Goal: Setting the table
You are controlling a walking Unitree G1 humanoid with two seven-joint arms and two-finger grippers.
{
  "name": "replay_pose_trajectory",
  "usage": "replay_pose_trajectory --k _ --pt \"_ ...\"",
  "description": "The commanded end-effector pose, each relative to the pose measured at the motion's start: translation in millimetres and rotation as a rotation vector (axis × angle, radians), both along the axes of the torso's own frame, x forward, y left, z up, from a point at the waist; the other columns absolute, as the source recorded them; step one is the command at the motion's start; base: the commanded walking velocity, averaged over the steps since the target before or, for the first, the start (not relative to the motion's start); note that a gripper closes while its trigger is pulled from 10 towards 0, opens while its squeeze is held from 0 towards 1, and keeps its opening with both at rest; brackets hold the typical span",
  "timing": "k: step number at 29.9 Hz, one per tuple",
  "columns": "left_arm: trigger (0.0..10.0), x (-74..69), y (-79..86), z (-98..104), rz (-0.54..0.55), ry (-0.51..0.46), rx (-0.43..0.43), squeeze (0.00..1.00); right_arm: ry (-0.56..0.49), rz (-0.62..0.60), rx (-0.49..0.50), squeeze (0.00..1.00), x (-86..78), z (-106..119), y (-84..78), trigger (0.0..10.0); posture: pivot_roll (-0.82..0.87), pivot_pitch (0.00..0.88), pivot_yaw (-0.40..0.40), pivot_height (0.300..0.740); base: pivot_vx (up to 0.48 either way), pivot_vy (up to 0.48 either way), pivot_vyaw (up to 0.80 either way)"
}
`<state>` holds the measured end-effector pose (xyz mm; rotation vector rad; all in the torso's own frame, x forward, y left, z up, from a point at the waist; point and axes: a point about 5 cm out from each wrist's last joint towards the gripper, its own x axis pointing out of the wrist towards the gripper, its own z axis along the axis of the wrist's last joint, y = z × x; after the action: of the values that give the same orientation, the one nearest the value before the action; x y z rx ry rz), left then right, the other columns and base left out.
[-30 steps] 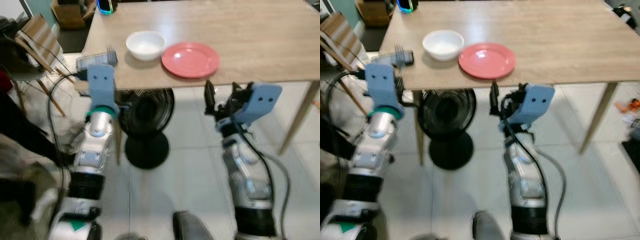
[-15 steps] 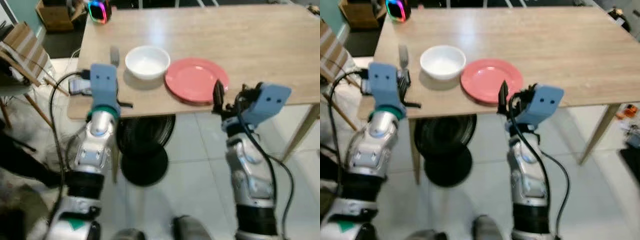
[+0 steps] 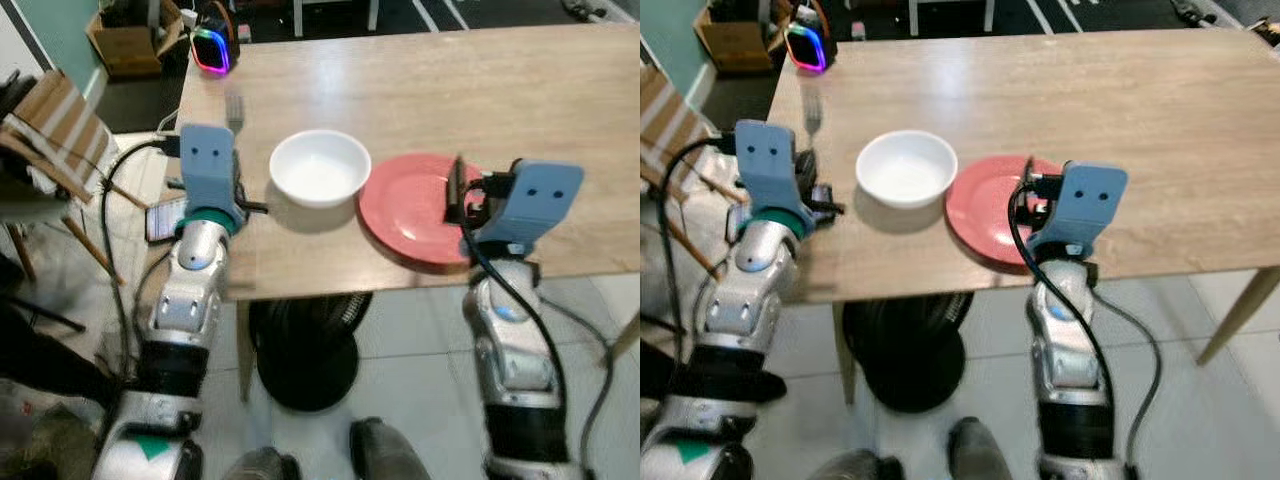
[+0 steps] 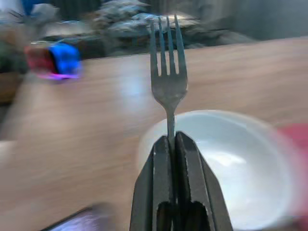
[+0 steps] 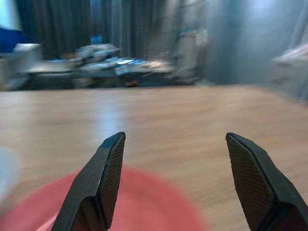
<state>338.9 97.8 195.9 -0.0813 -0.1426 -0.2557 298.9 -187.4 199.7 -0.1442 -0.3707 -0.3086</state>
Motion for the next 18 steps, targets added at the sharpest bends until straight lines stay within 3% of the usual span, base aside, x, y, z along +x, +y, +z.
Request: replay_pose_trajectory --k 1,6,11,17,18 --pt "10.0 -2.1 4.5 -3.6 -0.025 0.033 -0.030 0.00 -0.015 -0.013 -0.010 0.00 -0.8 0.3 2.3 10.0 -0.10 0.007 0.096 0.740 0.000 0.000 0.00" --pt "10.0 -7.0 -4.3 -3.1 -0.097 0.059 -0.073 0.00 -0.028 -0.020 -0.018 0.00 -1.4 2.1 1.2 10.0 -0.10 0.009 0.098 0.740 0.000 0.000 0.00" --pt "10.0 -18.0 -10.6 -11.6 -0.161 0.074 -0.048 0.00 -0.033 0.019 0.044 0.00 -1.8 -0.3 4.7 10.0 -0.10 0.011 0.098 0.740 0.000 0.000 0.00" --pt "10.0 -22.8 -5.3 -24.7 -0.091 0.143 -0.107 0.00 -0.043 0.084 0.081 0.00 -1.6 -1.2 11.0 10.0 -0.10 0.007 0.100 0.740 0.000 0.000 0.00" --pt "10.0 -21.4 2.0 -36.2 -0.005 0.221 -0.176 0.00 -0.044 0.121 0.076 0.00 -0.9 -1.3 16.3 10.0 -0.10 0.006 0.099 0.740 0.000 0.000 0.00"
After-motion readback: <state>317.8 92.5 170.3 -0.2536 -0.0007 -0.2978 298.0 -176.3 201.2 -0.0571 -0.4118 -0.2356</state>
